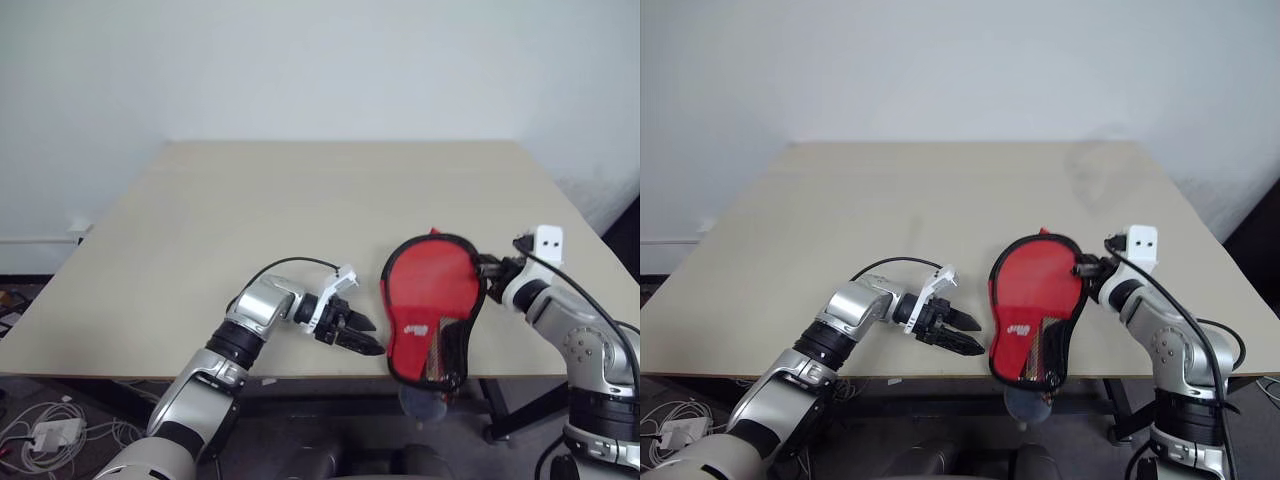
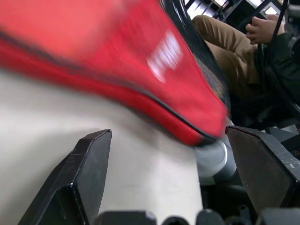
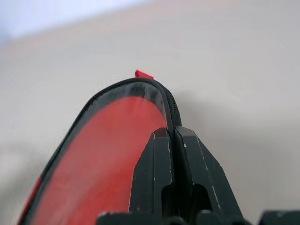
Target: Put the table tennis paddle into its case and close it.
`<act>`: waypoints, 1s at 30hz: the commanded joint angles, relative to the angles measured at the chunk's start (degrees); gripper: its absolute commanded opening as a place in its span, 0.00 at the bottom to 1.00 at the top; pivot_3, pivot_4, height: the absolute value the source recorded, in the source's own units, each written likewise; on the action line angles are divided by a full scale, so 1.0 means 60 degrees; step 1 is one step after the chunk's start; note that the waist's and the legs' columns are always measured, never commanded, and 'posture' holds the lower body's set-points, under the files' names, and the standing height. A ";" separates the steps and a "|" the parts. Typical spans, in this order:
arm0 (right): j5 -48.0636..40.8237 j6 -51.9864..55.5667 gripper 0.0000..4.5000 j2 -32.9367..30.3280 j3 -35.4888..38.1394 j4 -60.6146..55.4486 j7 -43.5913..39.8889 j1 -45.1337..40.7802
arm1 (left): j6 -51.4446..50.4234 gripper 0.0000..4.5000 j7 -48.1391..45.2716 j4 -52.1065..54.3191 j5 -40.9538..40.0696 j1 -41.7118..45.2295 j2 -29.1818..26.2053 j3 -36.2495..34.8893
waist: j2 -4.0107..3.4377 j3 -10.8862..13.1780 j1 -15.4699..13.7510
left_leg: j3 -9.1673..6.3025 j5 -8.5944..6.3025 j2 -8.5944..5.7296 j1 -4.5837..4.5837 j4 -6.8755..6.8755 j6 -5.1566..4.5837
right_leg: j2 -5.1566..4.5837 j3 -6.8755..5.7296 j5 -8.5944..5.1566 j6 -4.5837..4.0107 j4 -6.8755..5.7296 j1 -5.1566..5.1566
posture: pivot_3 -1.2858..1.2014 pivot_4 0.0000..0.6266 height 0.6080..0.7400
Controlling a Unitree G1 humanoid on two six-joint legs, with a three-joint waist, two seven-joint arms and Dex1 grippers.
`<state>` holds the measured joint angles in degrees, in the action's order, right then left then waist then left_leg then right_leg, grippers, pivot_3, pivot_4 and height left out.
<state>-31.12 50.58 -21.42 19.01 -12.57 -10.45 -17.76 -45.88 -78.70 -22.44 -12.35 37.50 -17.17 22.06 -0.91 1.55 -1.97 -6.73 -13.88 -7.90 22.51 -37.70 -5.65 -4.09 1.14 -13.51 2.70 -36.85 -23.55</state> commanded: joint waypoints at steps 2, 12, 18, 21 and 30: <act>0.0234 -0.0877 0.01 0.0492 0.0679 0.0118 0.1045 -0.0811 | -0.0117 0.92 -0.0034 0.0244 -0.0269 0.0030 0.0021 0.0053 | -0.0001 0.0000 0.0012 | -0.0002 0.0004 0.0003 -0.0004 0.0001 0.0007 | 0.0010 0.0012 0.0007 -0.0011 -0.0008 -0.0005 | 0.52 0.00 1.00; 0.0899 -0.2147 0.01 0.1366 0.0650 0.1250 0.2187 -0.1842 | -0.0165 0.92 -0.0089 0.0272 -0.0347 -0.0072 -0.0035 0.0142 | -0.0011 -0.0003 0.0082 | 0.0001 0.0055 0.0003 -0.0006 0.0029 0.0091 | 0.0027 0.0088 0.0025 -0.0039 -0.0036 -0.0045 | 0.52 0.00 1.00; 0.0999 -0.2385 0.01 0.1421 0.0630 0.2495 0.2185 -0.2240 | -0.0356 0.92 0.0135 0.0280 -0.0557 -0.0166 -0.0002 -0.0011 | -0.0014 -0.0003 0.0092 | 0.0002 0.0066 0.0003 -0.0011 0.0036 0.0105 | 0.0038 0.0100 0.0033 -0.0052 -0.0046 -0.0055 | 0.52 0.00 1.00; 0.1272 -0.2406 0.01 0.1701 0.0225 0.3364 0.2108 -0.2075 | -0.0307 0.92 0.0207 0.0299 -0.0571 -0.0188 -0.0026 -0.0043 | -0.0013 -0.0004 0.0140 | 0.0002 0.0071 0.0003 -0.0034 0.0053 0.0113 | 0.0041 0.0110 0.0034 -0.0055 -0.0047 -0.0045 | 0.52 0.00 1.00; 0.1996 -0.2006 0.11 0.2504 -0.0719 0.4192 0.2084 -0.1384 | -0.0504 0.92 0.0608 0.0528 -0.0755 -0.0374 -0.0070 -0.0319 | -0.0023 -0.0009 0.0512 | 0.0003 0.0057 0.0003 -0.0157 0.0140 0.0093 | 0.0066 0.0190 0.0039 -0.0065 -0.0064 0.0005 | 0.52 0.00 1.00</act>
<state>-19.15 37.56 -7.51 16.86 13.82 3.32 -26.02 -48.62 -75.80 -20.93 -15.74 35.12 -17.74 21.02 -1.04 1.50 1.10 -6.71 -13.42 -7.88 21.51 -36.86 -4.90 -3.69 2.26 -13.28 2.30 -37.24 -23.53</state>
